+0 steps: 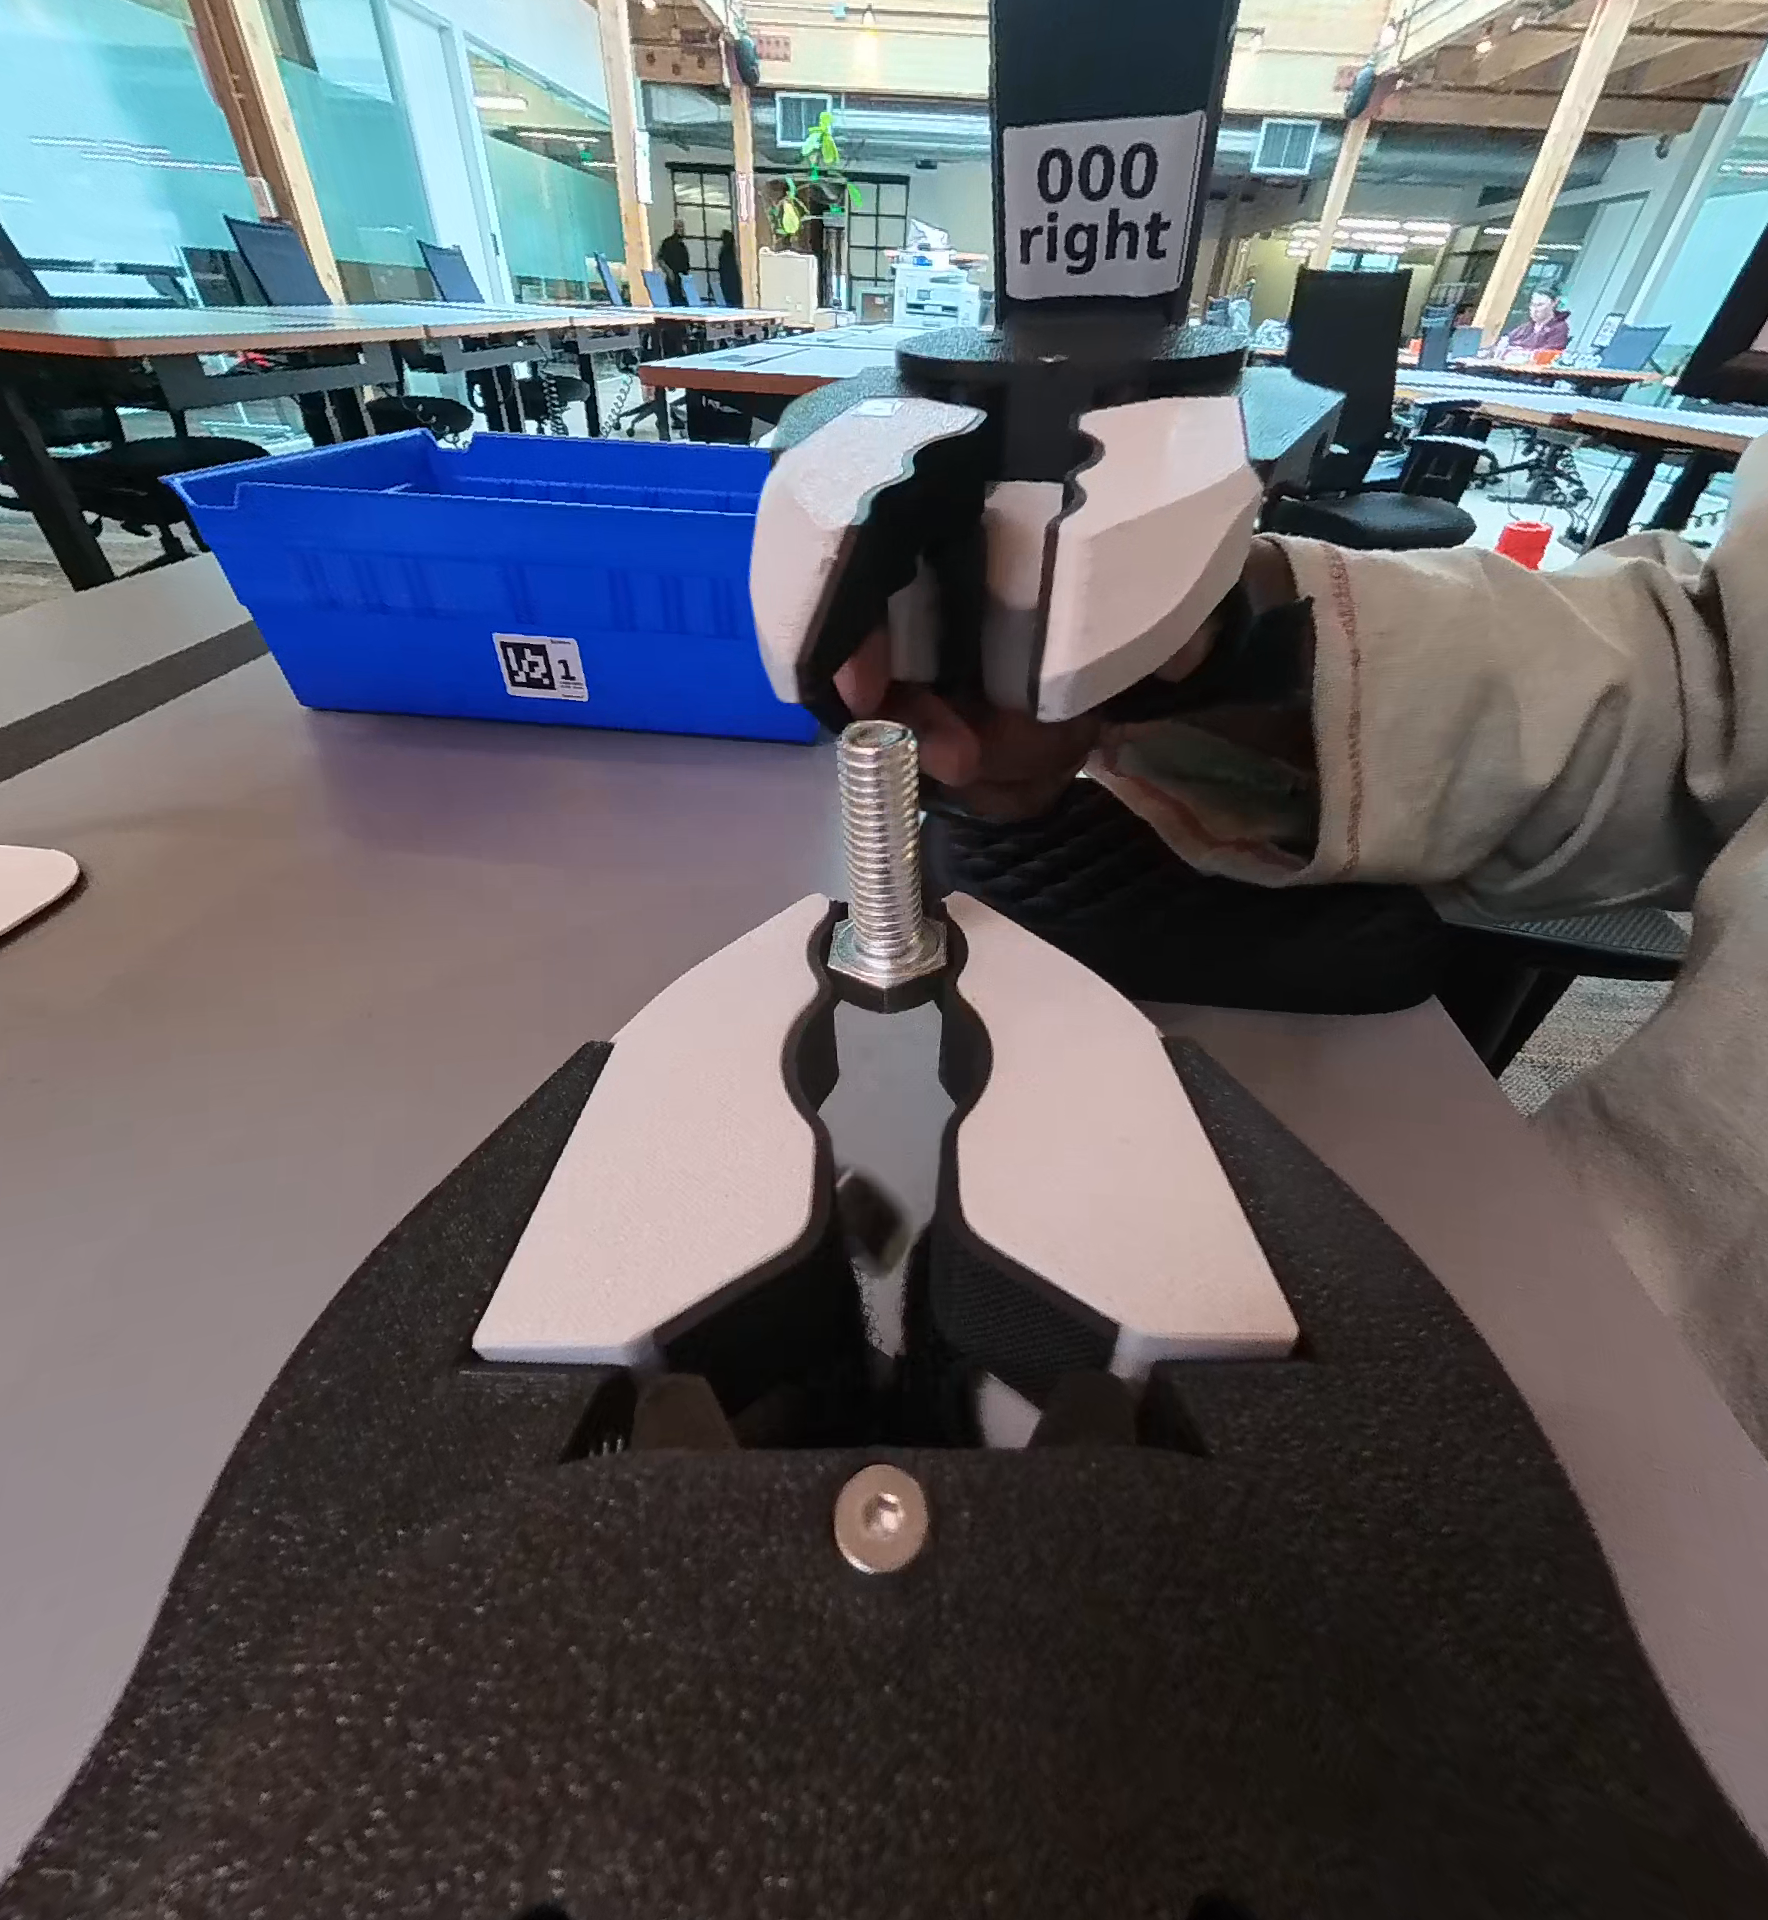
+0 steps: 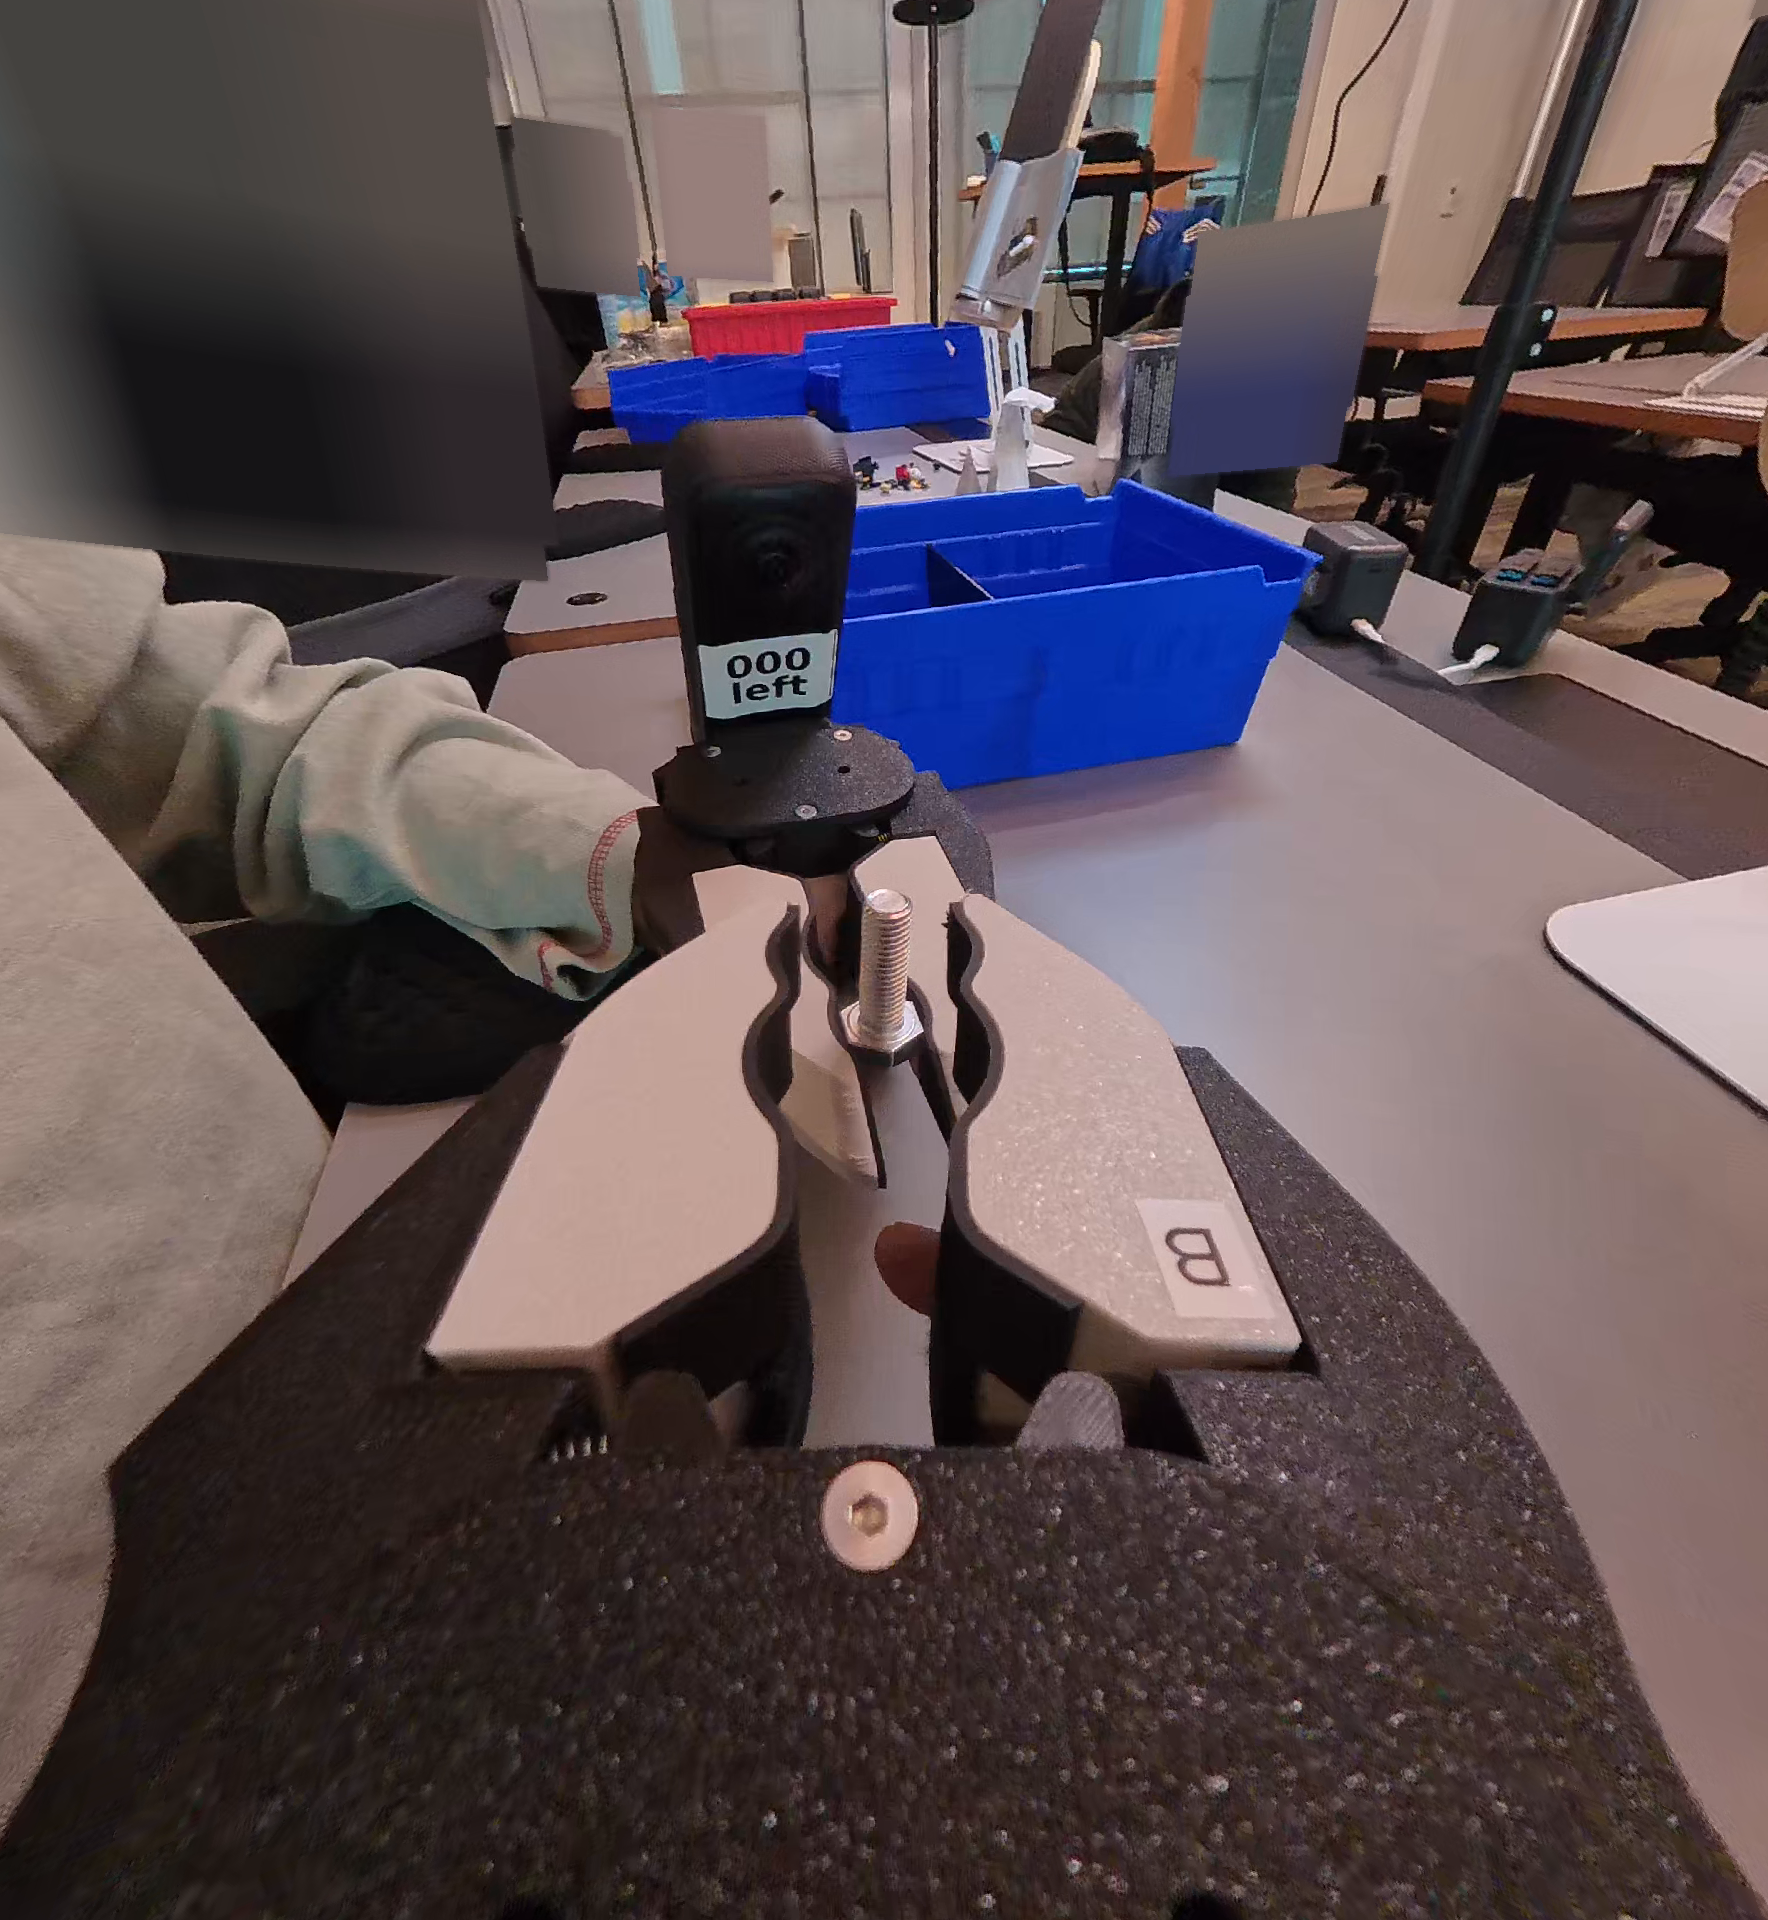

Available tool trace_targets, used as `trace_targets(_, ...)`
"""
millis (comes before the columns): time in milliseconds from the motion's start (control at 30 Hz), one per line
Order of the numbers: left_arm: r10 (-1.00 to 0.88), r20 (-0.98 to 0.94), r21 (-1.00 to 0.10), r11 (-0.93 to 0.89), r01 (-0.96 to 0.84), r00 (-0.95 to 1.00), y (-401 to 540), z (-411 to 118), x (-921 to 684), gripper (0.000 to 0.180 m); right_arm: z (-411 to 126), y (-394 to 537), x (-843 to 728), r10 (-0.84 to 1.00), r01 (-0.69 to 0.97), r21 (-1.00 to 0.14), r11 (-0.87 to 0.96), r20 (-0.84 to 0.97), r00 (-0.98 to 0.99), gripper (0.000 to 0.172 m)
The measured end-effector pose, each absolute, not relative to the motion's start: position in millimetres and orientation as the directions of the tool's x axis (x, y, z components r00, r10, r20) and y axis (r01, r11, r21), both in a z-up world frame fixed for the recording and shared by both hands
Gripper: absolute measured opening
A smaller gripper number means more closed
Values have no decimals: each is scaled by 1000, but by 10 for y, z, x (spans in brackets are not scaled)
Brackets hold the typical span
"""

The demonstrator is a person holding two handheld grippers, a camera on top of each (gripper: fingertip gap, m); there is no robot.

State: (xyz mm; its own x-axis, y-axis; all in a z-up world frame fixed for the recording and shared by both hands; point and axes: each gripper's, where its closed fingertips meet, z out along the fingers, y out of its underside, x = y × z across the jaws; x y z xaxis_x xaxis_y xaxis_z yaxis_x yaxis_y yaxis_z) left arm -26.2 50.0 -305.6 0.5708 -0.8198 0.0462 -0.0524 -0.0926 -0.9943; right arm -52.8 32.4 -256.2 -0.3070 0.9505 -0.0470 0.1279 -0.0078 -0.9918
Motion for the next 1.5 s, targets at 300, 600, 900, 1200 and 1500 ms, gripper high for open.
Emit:
trace_targets(300, -821, 44, -994, -91, -54, 569, 495, -3056, -264, 14, -2470, 448, -501, 953, 213, -970, 120, 53, -299, 25)
trace_targets(600, -800, 51, -996, -84, -28, 597, 525, -3024, -354, 15, -3429, -107, 266, 862, 671, -691, 270, -138, -488, 29)
trace_targets(900, -800, 11, -995, -69, -74, 600, 447, -3042, -409, 15, -3657, -175, 102, 872, 708, -591, 387, -16, -489, 25)
trace_targets(1200, -809, 5, -996, -53, -65, 588, 402, -3027, -409, 15, -3863, -128, 52, 844, 742, -475, 473, 2, -537, 23)
trace_targets(1500, -815, 10, -997, -56, -62, 580, 396, -3029, -407, 15, -3875, -102, 52, 837, 740, -459, 492, 13, -548, 17)
